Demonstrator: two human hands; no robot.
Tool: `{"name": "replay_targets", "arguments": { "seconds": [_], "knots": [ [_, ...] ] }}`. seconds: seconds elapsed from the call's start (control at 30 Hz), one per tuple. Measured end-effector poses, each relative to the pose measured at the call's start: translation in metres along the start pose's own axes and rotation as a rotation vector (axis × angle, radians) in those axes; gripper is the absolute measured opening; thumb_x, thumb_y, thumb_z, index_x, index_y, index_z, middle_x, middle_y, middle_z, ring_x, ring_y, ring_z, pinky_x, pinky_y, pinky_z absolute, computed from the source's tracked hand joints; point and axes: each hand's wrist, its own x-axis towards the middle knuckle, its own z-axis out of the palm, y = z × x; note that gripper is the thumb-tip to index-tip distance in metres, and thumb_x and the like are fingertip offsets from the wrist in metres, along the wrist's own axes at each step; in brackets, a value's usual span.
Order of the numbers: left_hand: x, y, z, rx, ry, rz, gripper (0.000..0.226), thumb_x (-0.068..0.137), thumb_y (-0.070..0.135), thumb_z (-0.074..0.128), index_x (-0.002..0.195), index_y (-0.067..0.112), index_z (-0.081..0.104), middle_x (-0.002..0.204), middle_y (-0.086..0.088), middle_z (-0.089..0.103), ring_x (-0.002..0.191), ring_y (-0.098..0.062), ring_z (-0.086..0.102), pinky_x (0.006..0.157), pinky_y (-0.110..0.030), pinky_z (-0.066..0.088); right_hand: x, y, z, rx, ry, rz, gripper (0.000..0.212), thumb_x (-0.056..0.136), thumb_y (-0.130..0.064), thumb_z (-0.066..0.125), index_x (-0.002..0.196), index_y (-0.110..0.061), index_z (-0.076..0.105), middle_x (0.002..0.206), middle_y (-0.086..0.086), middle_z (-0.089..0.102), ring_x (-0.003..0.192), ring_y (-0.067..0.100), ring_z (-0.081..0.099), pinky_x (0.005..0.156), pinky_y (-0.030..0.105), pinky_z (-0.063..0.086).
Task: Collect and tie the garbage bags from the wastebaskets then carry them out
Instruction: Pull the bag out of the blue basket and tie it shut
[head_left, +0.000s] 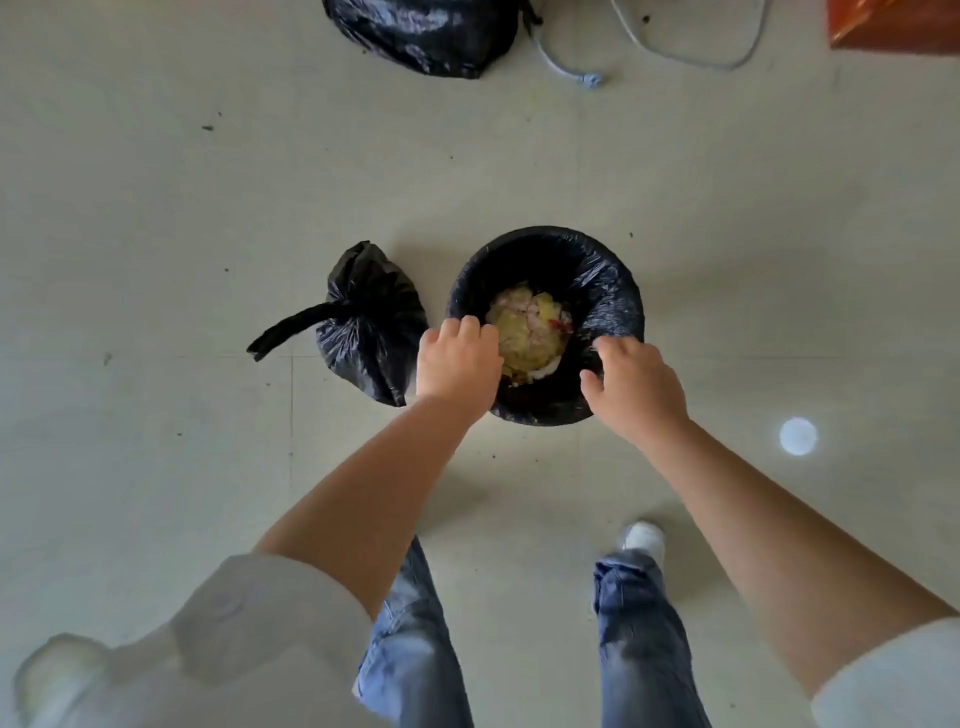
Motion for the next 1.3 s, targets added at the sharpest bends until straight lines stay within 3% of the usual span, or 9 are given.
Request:
{"name": "replay_targets", "arguments": {
  "seconds": [0.4, 0.6, 0.67, 0.73, 0.8, 0.9, 1.07, 1.23, 1.3],
  "knots": [
    [-0.052, 0.146, 0.111, -0.07, -0.08, -0.278, 0.039, 0.097, 0.027, 0.039, 0.134, 0.015, 0.036, 0.131, -0.007, 0.047, 0.122, -0.026, 0.044, 0.096, -0.035, 0.038, -0.024, 0.148, 0.063, -0.229, -0.028, -0.347, 0.035, 0.092, -0.024, 0.041, 0.122, -0.007, 0.046, 0.123, 0.011, 0.053, 0.115, 0.031, 0.046, 0.084, 0.035, 0.041],
    [-0.02, 0.135, 0.182, -0.043, 0.065, -0.262, 0.048, 0.097, 0.031, 0.039, 0.142, 0.02, 0.028, 0.14, -0.004, 0.042, 0.131, -0.024, 0.037, 0.105, -0.035, 0.033, 0.024, 0.153, 0.139, -0.146, 0.128, -0.553, 0.034, 0.073, -0.021, 0.07, 0.1, -0.003, 0.065, 0.096, 0.015, 0.066, 0.093, 0.037, 0.06, 0.075, 0.04, 0.047],
    [-0.005, 0.123, 0.205, -0.027, 0.179, -0.218, 0.04, 0.094, 0.031, 0.041, 0.131, 0.017, 0.048, 0.129, -0.002, 0.055, 0.124, -0.022, 0.047, 0.104, -0.033, 0.032, 0.049, 0.151, 0.162, -0.186, 0.187, -0.643, 0.038, 0.059, -0.032, 0.077, 0.088, -0.008, 0.071, 0.082, 0.009, 0.07, 0.078, 0.033, 0.066, 0.066, 0.04, 0.052],
    [0.012, 0.11, 0.227, -0.02, 0.384, -0.092, 0.035, 0.084, 0.03, 0.041, 0.097, 0.017, 0.071, 0.092, 0.003, 0.072, 0.09, -0.019, 0.069, 0.089, -0.028, 0.044, 0.07, 0.147, 0.182, -0.201, 0.265, -0.735, 0.036, 0.062, -0.043, 0.064, 0.081, -0.014, 0.074, 0.075, 0.003, 0.072, 0.07, 0.028, 0.069, 0.063, 0.04, 0.054],
    [0.028, 0.097, 0.249, -0.044, 0.532, 0.095, 0.035, 0.076, 0.029, 0.041, 0.076, 0.017, 0.074, 0.067, 0.006, 0.07, 0.062, -0.017, 0.068, 0.071, -0.023, 0.052, 0.089, 0.148, 0.194, -0.157, 0.268, -0.839, 0.041, 0.072, -0.043, 0.047, 0.082, -0.015, 0.074, 0.073, 0.004, 0.072, 0.069, 0.029, 0.069, 0.067, 0.044, 0.053],
    [0.041, 0.084, 0.26, -0.138, 0.616, 0.237, 0.032, 0.077, 0.029, 0.047, 0.074, 0.012, 0.073, 0.063, 0.002, 0.069, 0.055, -0.019, 0.064, 0.062, -0.022, 0.052, 0.112, 0.152, 0.204, -0.048, 0.298, -0.961, 0.034, 0.07, -0.037, 0.053, 0.079, -0.012, 0.075, 0.07, 0.008, 0.07, 0.066, 0.029, 0.068, 0.065, 0.044, 0.052],
    [0.053, 0.075, 0.259, -0.31, 0.663, 0.261, 0.033, 0.08, 0.029, 0.051, 0.069, 0.006, 0.072, 0.063, -0.005, 0.067, 0.063, -0.012, 0.057, 0.055, -0.022, 0.045, 0.127, 0.15, 0.21, 0.245, 0.242, -0.986, 0.033, 0.075, -0.03, 0.06, 0.08, -0.001, 0.076, 0.075, 0.012, 0.07, 0.078, 0.008, 0.055, 0.071, 0.007, 0.039],
    [0.061, 0.084, 0.246, -0.333, 0.685, 0.056, 0.028, 0.094, 0.023, 0.048, 0.093, -0.001, 0.063, 0.095, -0.013, 0.063, 0.092, -0.027, 0.057, 0.077, -0.033, 0.043, 0.125, 0.139, 0.214, 0.297, 0.466, -0.896, 0.032, 0.085, -0.019, 0.053, 0.077, 0.007, 0.068, 0.076, 0.022, 0.067, 0.074, 0.031, 0.061, 0.071, 0.041, 0.048],
    [0.068, 0.086, 0.242, -0.346, 0.75, -0.025, 0.03, 0.095, 0.025, 0.046, 0.094, -0.001, 0.061, 0.098, -0.014, 0.063, 0.092, -0.029, 0.057, 0.079, -0.036, 0.044, 0.132, 0.13, 0.21, 0.303, 0.507, -0.83, 0.03, 0.09, -0.015, 0.052, 0.08, 0.01, 0.064, 0.08, 0.025, 0.066, 0.077, 0.035, 0.06, 0.072, 0.044, 0.047]
  ]
}}
